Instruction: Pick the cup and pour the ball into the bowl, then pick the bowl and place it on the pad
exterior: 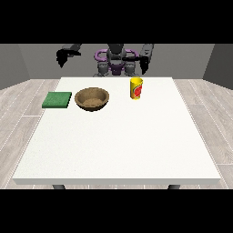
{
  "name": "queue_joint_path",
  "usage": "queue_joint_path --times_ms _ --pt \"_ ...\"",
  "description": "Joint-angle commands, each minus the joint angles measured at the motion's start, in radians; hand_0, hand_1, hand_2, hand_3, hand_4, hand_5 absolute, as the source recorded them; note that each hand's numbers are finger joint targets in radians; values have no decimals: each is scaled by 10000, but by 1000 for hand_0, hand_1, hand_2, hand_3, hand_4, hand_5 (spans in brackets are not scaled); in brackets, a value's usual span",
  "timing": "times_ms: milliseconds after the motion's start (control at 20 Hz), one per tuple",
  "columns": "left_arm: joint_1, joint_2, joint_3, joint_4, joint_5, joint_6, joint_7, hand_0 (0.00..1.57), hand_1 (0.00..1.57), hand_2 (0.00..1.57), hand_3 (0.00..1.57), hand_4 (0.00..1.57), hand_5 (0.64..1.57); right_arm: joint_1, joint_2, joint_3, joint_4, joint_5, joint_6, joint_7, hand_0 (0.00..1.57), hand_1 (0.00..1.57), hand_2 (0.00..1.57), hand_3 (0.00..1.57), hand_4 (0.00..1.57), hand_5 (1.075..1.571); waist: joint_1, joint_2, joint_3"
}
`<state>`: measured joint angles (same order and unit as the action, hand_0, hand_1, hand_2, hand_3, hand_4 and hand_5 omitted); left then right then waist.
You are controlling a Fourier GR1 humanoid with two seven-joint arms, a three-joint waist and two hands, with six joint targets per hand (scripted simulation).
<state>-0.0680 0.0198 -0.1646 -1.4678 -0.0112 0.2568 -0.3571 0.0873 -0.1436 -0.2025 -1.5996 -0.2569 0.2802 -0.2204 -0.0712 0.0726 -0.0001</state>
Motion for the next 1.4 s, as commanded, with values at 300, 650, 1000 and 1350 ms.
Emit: queue_joint_path --times_ms 300,650,1000,1350 --pt "-2125 14 1593 3679 122 -103 -1978 0 0 0 0 0 1452 -1028 -437 -534 1365 -16 451 -810 0 0 0 0 259 1571 -227 526 -1" --pt "-2806 63 2431 5769 141 423 -3002 340 340 0 0 0 1476 -497 -815 -652 1135 -313 1342 -867 0 0 0 0 266 1569 -923 666 -2" --pt "-3227 128 2308 6926 -671 1990 -4188 1306 1306 1571 1571 1169 1556 -1414 -2160 -1891 1832 -1584 2227 -590 0 0 0 0 218 1569 -1186 1483 -1" --pt "-3661 189 1246 7348 -2214 3800 -2302 1303 1303 1571 1571 1229 1555 -861 -1997 -1528 2473 -1357 2507 -184 0 0 0 0 378 1571 -1158 12 8"
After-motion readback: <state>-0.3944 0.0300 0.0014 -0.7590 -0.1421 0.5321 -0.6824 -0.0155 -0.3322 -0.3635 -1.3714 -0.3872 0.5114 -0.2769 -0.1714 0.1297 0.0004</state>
